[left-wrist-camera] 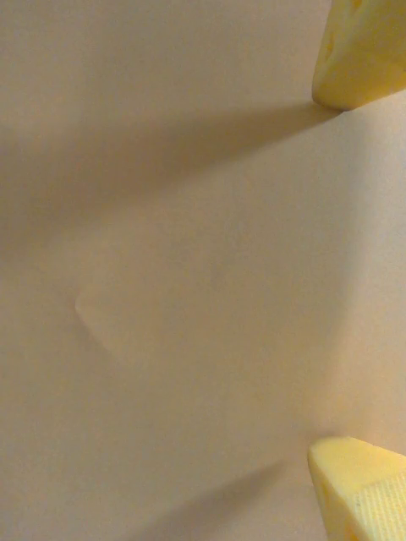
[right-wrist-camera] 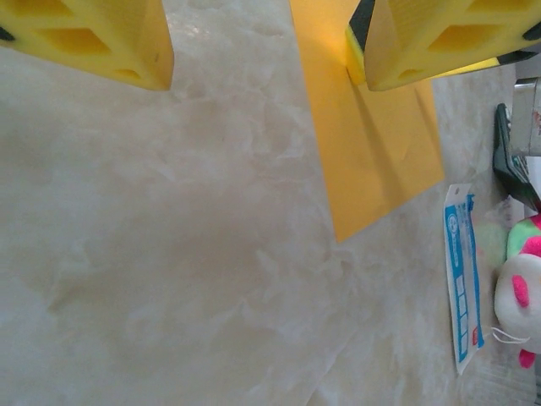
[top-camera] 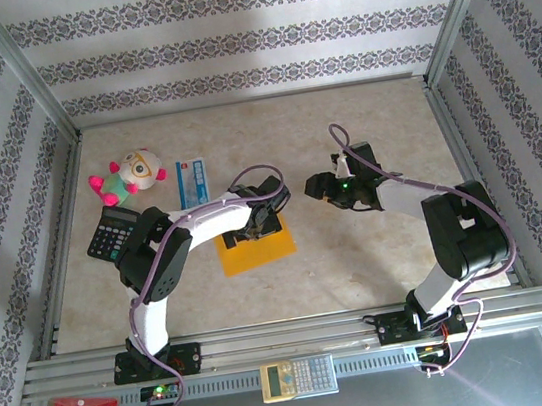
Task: Fold a paper plane with a square sheet of paper (pick it up from the middle)
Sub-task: First fold the square sheet of paper in half at the center of the table.
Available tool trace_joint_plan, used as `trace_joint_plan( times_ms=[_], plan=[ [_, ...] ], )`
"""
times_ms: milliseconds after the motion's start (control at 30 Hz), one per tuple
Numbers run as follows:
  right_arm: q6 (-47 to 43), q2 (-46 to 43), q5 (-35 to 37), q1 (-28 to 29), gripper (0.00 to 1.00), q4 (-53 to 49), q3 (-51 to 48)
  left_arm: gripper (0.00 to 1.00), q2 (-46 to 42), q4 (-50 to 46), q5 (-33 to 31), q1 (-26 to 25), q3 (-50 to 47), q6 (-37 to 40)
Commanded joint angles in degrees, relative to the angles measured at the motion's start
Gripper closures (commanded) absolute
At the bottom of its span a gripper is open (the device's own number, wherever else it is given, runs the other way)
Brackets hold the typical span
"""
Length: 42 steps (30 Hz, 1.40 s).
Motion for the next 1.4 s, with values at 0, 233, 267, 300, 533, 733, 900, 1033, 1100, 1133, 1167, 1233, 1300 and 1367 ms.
trace_joint_plan(
  times_ms=[0, 233, 267, 300, 533, 733, 900, 1033, 1100, 1133, 1167, 1233, 1300, 1367],
  plan=[
    [0.54, 0.95, -1.18, -0.42, 0.38, 0.77, -0.08, 0.00, 1.23, 0.73, 0.98, 0.38, -2.40, 0.18],
    [0.47, 0.59, -1.16, -0.58, 0.38, 0.60, -0.15, 0.00, 0.86, 4.38, 3.97, 0.38, -5.13, 0.18],
    [0.42, 0.52, -1.15, -0.57, 0.38, 0.55, -0.16, 0.00, 0.77, 4.74, 4.22, 0.38, -5.51, 0.20],
    [0.42, 0.44, -1.07, -0.58, 0.38, 0.51, -0.15, 0.00, 0.70, 5.11, 4.28, 0.36, -5.89, 0.22],
    [0.50, 0.55, -1.27, -0.73, 0.38, 0.33, 0.01, 0.00, 0.00, 6.30, 4.27, 0.38, -7.40, 0.54],
    [0.33, 0.24, -0.91, -0.74, 0.38, -0.10, 0.18, 0.01, 0.38, 6.12, 4.00, 0.38, -7.44, 0.95],
    [0.24, 0.00, -0.80, -0.97, 0.38, -0.33, 0.21, 0.02, 0.44, 6.26, 3.90, 0.38, -7.63, 1.13],
    [0.15, -0.03, -0.72, -1.08, 0.38, -0.37, 0.21, 0.04, 0.65, 6.63, 4.08, 0.38, -7.53, 1.49],
    [0.14, 0.08, -0.74, -1.13, 0.38, -0.39, 0.21, 0.05, 0.83, 6.87, 4.04, 0.38, -7.21, 1.94],
    [0.15, 0.07, -0.74, -1.11, 0.38, -0.39, 0.21, 0.05, 0.95, 6.97, 4.08, 0.33, -7.03, 2.14],
    [0.15, 0.15, -0.68, -1.09, 0.38, -0.37, 0.21, 0.05, 1.10, 6.93, 4.06, 0.38, -6.74, 2.36],
    [0.25, 0.24, -0.82, -1.13, 0.38, -0.38, 0.26, 0.06, 1.36, 7.00, 4.25, 0.35, -6.35, 2.75],
    [0.17, 0.19, -0.82, -1.18, 0.38, -0.37, 0.19, 0.07, 1.34, 7.01, 4.36, 0.38, -6.04, 2.79],
    [0.11, 0.15, -0.69, -1.31, 0.38, -0.37, 0.12, 0.07, 1.24, 7.17, 4.63, 0.38, -5.96, 3.02]
  ],
)
